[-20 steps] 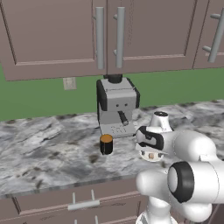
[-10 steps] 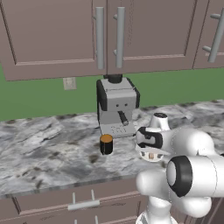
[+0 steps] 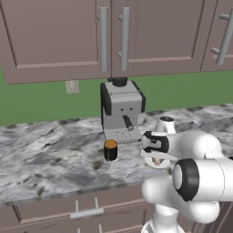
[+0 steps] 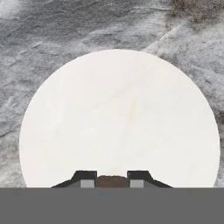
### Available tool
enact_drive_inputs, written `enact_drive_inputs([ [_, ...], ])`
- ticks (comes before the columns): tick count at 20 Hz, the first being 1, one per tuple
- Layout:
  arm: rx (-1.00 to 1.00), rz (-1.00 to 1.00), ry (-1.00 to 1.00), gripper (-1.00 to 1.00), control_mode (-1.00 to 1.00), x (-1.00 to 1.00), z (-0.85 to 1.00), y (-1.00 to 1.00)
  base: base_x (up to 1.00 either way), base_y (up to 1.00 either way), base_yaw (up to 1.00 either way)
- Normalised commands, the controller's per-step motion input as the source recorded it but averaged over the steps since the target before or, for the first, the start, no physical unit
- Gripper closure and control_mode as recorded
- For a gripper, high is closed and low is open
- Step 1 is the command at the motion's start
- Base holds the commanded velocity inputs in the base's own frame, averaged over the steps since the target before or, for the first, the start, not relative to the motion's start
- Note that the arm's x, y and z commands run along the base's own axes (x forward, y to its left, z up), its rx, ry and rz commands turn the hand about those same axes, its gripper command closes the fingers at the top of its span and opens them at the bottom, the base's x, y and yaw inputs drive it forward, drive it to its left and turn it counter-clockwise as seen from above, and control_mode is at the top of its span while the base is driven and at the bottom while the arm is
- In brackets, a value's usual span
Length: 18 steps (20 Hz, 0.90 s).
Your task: Take a sugar cube from the saucer and place it inside the coffee. Then, grab milk from the fridge and place it next to the coffee on the counter to sweeten the coffee.
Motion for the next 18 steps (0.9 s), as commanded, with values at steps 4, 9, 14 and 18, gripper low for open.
enact_drive_inputs([
  [4,0.0,0.0,-0.05,1.0,-1.0,0.0,0.17,0.06,0.0,0.0,0.0],
  [9,0.0,-0.01,-0.12,1.0,-1.0,0.0,0.74,0.43,0.0,0.0,0.0],
  [14,-0.02,0.0,-0.09,1.0,-1.0,0.0,0.79,0.83,0.0,0.0,0.0],
  [18,-0.07,0.0,-0.1,1.0,-1.0,0.0,0.59,1.0,0.0,0.0,0.0],
])
